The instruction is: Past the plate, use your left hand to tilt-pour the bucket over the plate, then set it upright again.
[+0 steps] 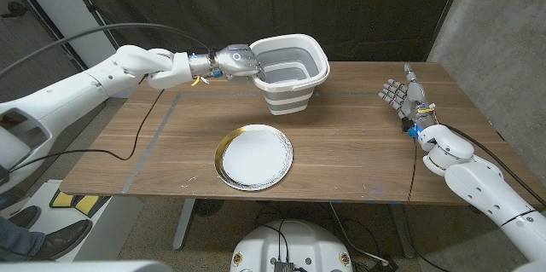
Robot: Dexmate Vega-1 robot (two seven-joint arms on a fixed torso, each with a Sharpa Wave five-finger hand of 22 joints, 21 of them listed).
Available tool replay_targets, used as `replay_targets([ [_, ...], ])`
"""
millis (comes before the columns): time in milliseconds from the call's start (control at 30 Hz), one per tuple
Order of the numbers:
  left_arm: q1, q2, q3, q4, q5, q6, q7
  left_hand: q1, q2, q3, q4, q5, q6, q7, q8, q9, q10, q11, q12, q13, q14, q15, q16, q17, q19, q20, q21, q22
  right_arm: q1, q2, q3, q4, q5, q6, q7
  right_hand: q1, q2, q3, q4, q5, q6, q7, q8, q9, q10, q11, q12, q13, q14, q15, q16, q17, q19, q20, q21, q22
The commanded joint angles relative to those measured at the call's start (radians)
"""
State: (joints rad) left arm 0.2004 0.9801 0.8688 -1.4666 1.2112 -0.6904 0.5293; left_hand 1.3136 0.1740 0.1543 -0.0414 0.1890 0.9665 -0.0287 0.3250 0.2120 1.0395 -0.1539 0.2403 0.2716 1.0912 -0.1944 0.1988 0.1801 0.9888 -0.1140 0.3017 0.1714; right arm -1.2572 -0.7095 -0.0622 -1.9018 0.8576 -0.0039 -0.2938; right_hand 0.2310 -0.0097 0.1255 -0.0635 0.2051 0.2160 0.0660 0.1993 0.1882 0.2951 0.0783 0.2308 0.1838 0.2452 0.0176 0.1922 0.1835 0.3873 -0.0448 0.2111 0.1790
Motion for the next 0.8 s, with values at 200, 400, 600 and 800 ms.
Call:
replay_targets([
  [200, 0.144, 0.105, -0.147, -0.054, -0.054, 0.016, -0.004, 0.000, -0.004, 0.016, 0.009, 0.004, 0.006, -0.001, -0.001, 0.001, 0.005, -0.003, -0.003, 0.006, 0.002, -0.020, -0.001, 0.005, 0.000, 0.002, -0.003, 0.002, -0.010, 0.001, -0.008, -0.057, -0.022, -0.034, -0.043, 0.001, 0.012, -0.003, 0.001, 0.007, 0.009, 0.005, 0.000, 0.002, 0.011, 0.002, -0.006, 0.002, 0.008, 0.005, -0.002, 0.002, 0.006, -0.015, -0.003, 0.004],
  [400, 0.179, 0.129, -0.174, -0.063, -0.047, 0.034, 0.000, 0.001, -0.005, 0.020, 0.010, 0.003, 0.010, -0.003, 0.000, 0.001, 0.007, -0.002, -0.003, 0.009, 0.002, -0.021, -0.002, 0.005, -0.001, 0.003, -0.006, 0.002, 0.000, 0.007, -0.021, -0.054, -0.029, -0.034, -0.042, 0.001, 0.012, -0.003, 0.001, 0.007, 0.010, 0.005, 0.000, 0.002, 0.012, 0.001, -0.006, 0.002, 0.007, 0.004, -0.002, 0.002, 0.007, -0.016, -0.003, 0.004],
  [600, 0.224, 0.164, -0.211, -0.095, -0.062, 0.062, -0.009, 0.000, -0.007, 0.022, 0.012, 0.003, 0.012, -0.002, 0.000, 0.001, 0.008, -0.002, -0.004, 0.012, 0.000, -0.020, -0.003, 0.006, -0.001, 0.002, -0.009, 0.002, 0.009, 0.012, -0.031, -0.048, -0.037, -0.028, -0.037, 0.001, 0.013, -0.004, 0.001, 0.007, 0.009, 0.006, -0.001, 0.002, 0.012, 0.002, -0.007, 0.002, 0.007, 0.004, -0.002, 0.002, 0.006, -0.016, -0.004, 0.004],
  [800, 0.273, 0.197, -0.247, -0.127, -0.072, 0.097, -0.015, -0.001, -0.008, 0.025, 0.014, 0.002, 0.012, -0.004, -0.001, 0.001, 0.008, -0.002, -0.005, 0.015, -0.001, -0.021, -0.004, 0.006, -0.003, 0.003, -0.012, 0.003, 0.008, 0.016, -0.036, -0.044, -0.042, -0.018, -0.033, 0.001, 0.013, -0.005, 0.001, 0.007, 0.009, 0.005, -0.001, 0.002, 0.013, 0.003, -0.007, 0.002, 0.008, 0.004, -0.002, 0.002, 0.007, -0.016, -0.004, 0.004],
])
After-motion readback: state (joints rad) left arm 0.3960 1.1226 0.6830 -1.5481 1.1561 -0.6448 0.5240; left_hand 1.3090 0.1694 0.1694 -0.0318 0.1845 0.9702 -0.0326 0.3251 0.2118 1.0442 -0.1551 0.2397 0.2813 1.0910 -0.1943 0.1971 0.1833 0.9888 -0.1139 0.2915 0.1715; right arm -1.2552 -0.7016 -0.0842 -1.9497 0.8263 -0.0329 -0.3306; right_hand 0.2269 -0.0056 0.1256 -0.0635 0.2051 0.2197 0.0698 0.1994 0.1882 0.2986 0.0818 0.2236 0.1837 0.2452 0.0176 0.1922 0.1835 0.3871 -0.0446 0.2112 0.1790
